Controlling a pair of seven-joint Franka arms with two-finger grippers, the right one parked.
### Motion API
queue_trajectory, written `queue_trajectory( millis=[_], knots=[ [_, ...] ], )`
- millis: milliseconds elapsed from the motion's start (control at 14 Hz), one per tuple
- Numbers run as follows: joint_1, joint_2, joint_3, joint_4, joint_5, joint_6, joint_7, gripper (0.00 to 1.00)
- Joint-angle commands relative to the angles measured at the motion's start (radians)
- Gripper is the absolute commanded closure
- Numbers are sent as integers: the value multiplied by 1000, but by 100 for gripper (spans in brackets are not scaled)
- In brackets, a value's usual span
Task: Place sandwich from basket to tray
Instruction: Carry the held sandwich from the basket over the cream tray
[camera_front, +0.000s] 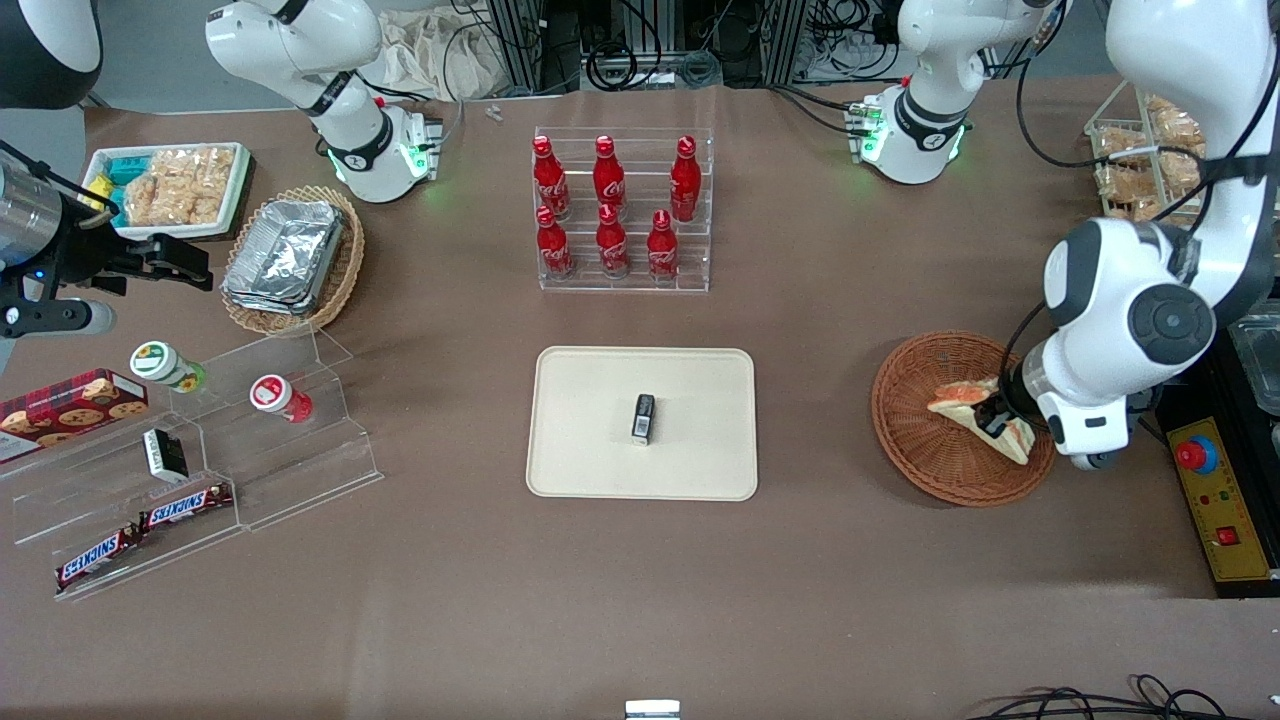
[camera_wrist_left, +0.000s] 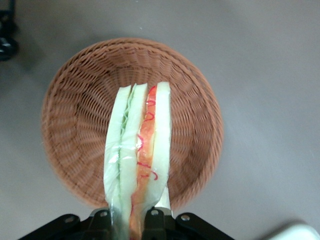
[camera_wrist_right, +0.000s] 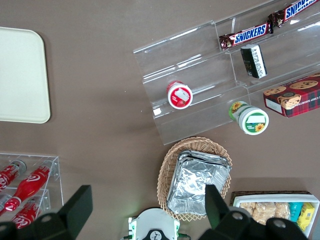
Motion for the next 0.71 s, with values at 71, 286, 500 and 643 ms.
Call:
queue_trajectory(
  millis=[71,286,500,643],
  knots=[
    [-6,46,-165,283,12,-322,261,100],
    [-69,71,-239,304,0,-311,315,100],
    [-187,156,-237,290,4,-175,322,100],
    [-253,241,-236,288,16,-70,319,100]
  ],
)
